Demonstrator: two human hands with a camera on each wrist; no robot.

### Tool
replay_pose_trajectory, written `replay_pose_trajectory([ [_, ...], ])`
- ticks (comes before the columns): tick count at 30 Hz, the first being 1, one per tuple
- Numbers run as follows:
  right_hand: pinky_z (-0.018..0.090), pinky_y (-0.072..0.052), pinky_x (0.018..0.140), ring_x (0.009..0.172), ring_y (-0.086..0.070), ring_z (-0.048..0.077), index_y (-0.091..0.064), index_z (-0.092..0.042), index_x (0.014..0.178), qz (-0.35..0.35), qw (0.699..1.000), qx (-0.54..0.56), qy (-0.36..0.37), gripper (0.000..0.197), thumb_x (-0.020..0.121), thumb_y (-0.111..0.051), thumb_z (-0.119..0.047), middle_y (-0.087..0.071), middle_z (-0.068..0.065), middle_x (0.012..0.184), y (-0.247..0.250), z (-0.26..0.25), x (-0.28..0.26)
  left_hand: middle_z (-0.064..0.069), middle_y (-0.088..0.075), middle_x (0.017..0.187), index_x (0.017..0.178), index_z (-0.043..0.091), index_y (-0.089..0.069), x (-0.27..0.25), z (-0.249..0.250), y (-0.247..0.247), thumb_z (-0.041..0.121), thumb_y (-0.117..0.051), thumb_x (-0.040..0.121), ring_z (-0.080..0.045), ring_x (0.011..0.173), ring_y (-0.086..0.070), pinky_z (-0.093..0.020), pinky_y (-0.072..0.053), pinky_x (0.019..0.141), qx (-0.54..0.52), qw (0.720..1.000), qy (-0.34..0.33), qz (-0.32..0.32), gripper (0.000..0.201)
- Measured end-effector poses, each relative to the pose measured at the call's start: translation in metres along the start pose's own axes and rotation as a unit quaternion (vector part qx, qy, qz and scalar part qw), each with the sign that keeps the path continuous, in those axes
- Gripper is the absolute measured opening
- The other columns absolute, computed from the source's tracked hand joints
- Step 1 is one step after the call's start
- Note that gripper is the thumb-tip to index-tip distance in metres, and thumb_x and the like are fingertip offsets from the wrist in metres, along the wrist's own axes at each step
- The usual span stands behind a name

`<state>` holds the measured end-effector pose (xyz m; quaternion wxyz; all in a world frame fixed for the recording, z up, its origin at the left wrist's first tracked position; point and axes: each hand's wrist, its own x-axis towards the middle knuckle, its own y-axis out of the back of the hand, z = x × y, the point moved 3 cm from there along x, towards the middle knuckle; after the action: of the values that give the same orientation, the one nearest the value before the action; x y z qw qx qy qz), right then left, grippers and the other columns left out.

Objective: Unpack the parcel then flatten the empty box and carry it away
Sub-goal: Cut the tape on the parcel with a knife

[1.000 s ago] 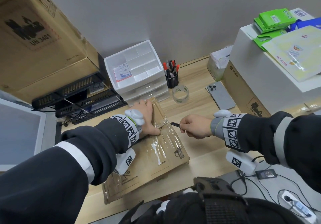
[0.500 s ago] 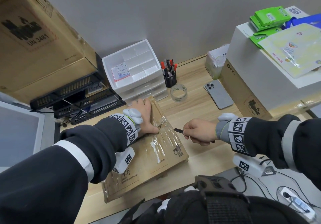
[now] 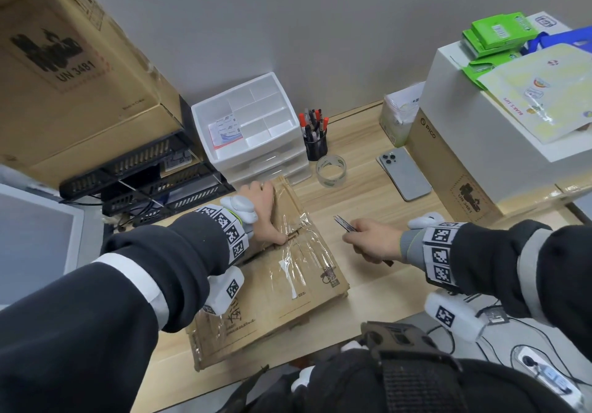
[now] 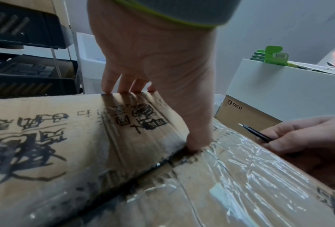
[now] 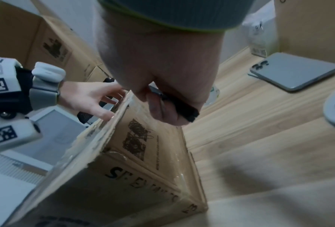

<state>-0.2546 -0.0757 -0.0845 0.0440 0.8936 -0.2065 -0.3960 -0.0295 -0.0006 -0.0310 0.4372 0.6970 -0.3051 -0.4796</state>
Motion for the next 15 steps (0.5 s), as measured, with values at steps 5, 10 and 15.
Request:
replay_pose_trajectory([
  [5,0.026,-0.031,0.045,0.047,-0.038,0.015,-0.044,-0.012,0.088,0.005,1.0,0.024,0.009,0.016,0.09,-0.059,-0.019,-0.056,0.008,0.075,-0.019,-0.014,0.012,-0.011,-0.055,0.11,0.122,0.005,-0.042,-0.001,0.004,0.003,0.075,-0.07,0.043,-0.025,0.091,-0.053,-0.034,-0.049,0.075,0.017,1.0,-0.002,-0.019,0.109],
  [10,0.024,-0.027,0.043,0.04,-0.033,0.012,-0.041,-0.014,0.086,-0.01,0.994,0.102,0.025,0.023,0.088,-0.064,-0.016,-0.069,0.011,0.082,-0.021,-0.017,0.015,-0.01,-0.058,0.108,0.121,0.006,-0.044,-0.004,-0.002,0.004,0.079,-0.067,0.043,-0.026,0.089,-0.057,-0.034,-0.053,0.074,0.015,1.0,0.009,-0.017,0.109],
  [15,0.027,-0.039,0.047,0.052,-0.042,0.012,-0.042,-0.019,0.086,0.019,0.995,0.088,0.04,0.046,0.072,-0.084,-0.031,-0.057,0.004,0.073,-0.022,-0.026,0.02,-0.006,-0.058,0.098,0.124,0.001,-0.044,-0.009,-0.009,0.006,0.084,-0.059,0.039,-0.024,0.081,-0.06,-0.033,-0.056,0.073,0.017,0.997,0.058,-0.039,0.12],
])
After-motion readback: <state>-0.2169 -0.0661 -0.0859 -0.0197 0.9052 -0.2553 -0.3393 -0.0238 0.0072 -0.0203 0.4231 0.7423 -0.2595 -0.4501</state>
